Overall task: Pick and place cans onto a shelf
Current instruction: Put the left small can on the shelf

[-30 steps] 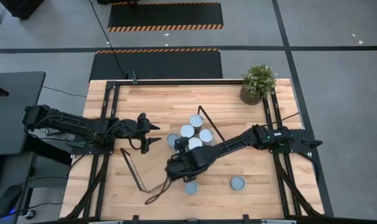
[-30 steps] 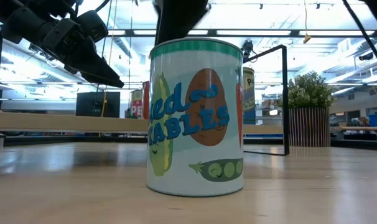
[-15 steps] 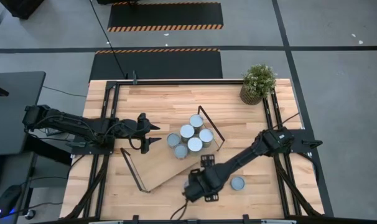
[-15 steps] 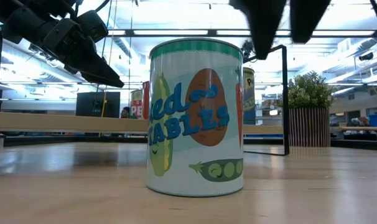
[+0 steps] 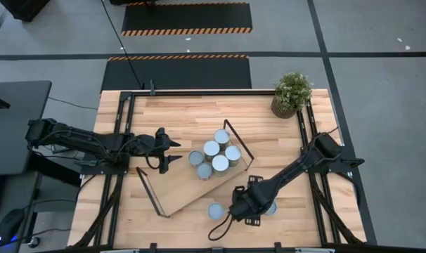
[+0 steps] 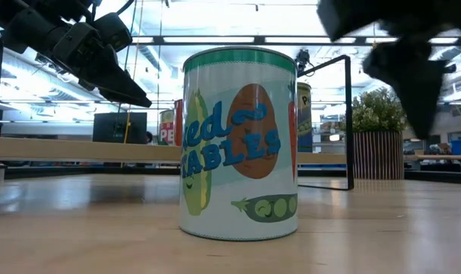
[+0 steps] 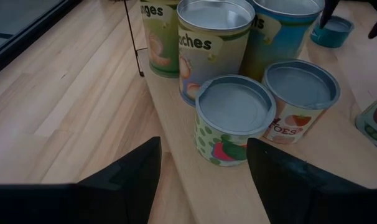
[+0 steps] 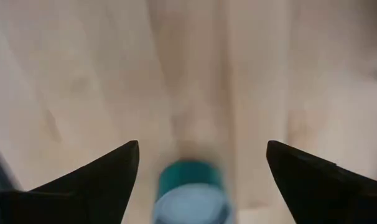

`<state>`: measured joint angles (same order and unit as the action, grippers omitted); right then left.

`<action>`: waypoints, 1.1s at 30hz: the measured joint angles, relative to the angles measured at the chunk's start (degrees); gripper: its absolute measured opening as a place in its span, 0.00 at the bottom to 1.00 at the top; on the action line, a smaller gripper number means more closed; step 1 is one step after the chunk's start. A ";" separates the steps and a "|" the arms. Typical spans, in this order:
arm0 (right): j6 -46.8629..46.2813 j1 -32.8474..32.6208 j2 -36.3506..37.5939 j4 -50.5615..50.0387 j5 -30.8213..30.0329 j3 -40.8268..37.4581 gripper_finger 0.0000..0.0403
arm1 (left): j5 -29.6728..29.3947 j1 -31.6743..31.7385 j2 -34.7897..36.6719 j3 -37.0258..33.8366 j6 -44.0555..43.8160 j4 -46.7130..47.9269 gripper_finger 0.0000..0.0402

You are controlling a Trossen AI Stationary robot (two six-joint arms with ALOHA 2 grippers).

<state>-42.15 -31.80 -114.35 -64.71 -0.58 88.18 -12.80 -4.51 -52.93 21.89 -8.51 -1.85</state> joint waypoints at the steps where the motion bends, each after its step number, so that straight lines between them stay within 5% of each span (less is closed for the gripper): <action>1: -0.77 0.08 0.57 0.92 1.58 -1.44 0.90 | -0.02 0.00 0.00 0.02 0.00 0.00 0.60; 12: -3.31 -1.57 0.73 2.26 5.51 -6.62 0.98 | -0.02 -0.02 -0.04 0.00 0.12 -0.02 0.60; 23: 9.15 -1.19 0.69 7.70 -10.85 1.22 0.98 | -0.02 0.00 -0.04 0.00 0.13 0.02 0.60; 33: 0.34 -2.19 0.67 -2.49 -4.12 -0.25 0.99 | -0.02 0.00 -0.04 0.00 0.13 0.44 0.60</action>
<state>-41.82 -33.99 -113.68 -67.20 -4.70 87.93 -12.82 -4.51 -52.97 21.89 -8.38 -1.41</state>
